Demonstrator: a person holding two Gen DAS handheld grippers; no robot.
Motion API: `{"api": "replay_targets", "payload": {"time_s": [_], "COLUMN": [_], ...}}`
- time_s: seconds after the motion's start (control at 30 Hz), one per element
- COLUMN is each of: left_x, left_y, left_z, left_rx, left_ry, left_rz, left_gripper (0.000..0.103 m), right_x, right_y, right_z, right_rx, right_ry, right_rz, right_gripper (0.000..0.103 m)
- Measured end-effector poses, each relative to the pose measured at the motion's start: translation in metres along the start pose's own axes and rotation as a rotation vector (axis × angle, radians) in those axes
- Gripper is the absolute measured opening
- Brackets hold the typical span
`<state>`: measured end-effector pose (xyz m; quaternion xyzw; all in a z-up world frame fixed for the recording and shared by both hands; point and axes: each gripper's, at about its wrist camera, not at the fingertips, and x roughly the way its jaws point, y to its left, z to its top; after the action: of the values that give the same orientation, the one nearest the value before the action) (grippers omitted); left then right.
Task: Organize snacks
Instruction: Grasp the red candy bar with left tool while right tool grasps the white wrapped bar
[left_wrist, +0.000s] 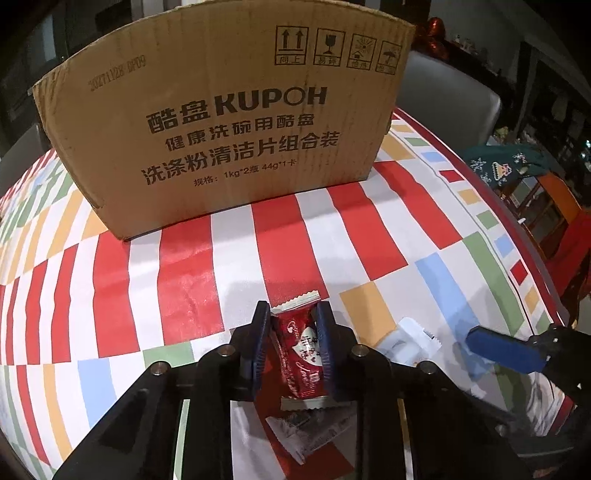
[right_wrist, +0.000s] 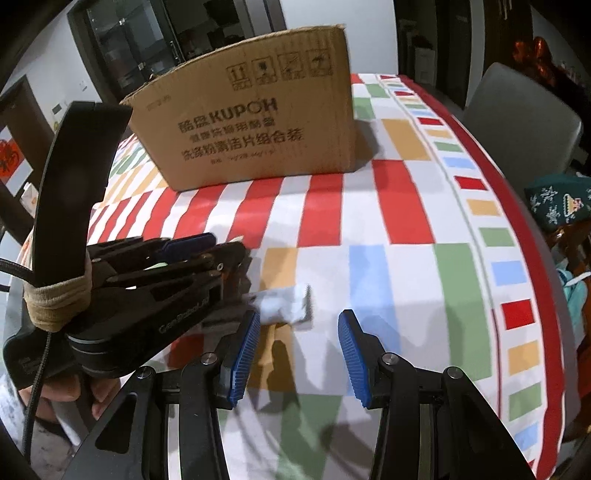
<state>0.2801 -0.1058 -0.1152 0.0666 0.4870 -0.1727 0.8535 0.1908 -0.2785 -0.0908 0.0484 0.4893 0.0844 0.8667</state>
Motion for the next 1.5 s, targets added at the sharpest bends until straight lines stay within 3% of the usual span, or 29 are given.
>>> {"api": "replay_targets", "payload": {"time_s": [0.23, 0.5, 0.7, 0.9, 0.97, 1.17, 1.5], "left_x": [-0.022, -0.049, -0.059, -0.061, -0.062, -0.066, -0.081], "left_y": [0.021, 0.039, 0.048, 0.058, 0.061, 0.062, 0.056], "left_z": [-0.010, -0.037, -0.049, -0.053, -0.054, -0.054, -0.048], "left_rx": [-0.035, -0.037, -0.073, -0.119, -0.127, -0.135, -0.122], "left_ry": [-0.042, -0.086, -0.092, -0.092, -0.095, -0.109, -0.150], "left_rz": [0.017, 0.092, 0.106, 0.089, 0.088, 0.088, 0.088], "left_gripper": [0.024, 0.024, 0.024, 0.024, 0.024, 0.024, 0.024], "right_x": [0.009, 0.019, 0.035, 0.049, 0.052, 0.054, 0.044], "right_y": [0.016, 0.028, 0.039, 0.059, 0.064, 0.069, 0.065], "right_z": [-0.004, 0.001, 0.015, 0.025, 0.026, 0.028, 0.030], "right_rx": [-0.012, 0.000, -0.006, -0.063, -0.085, -0.110, -0.108], "right_ry": [0.041, 0.051, 0.068, 0.072, 0.073, 0.071, 0.042], "right_rz": [0.048, 0.099, 0.103, 0.052, 0.028, 0.006, 0.026], "right_gripper": [0.046, 0.046, 0.046, 0.045, 0.035, 0.023, 0.019]}}
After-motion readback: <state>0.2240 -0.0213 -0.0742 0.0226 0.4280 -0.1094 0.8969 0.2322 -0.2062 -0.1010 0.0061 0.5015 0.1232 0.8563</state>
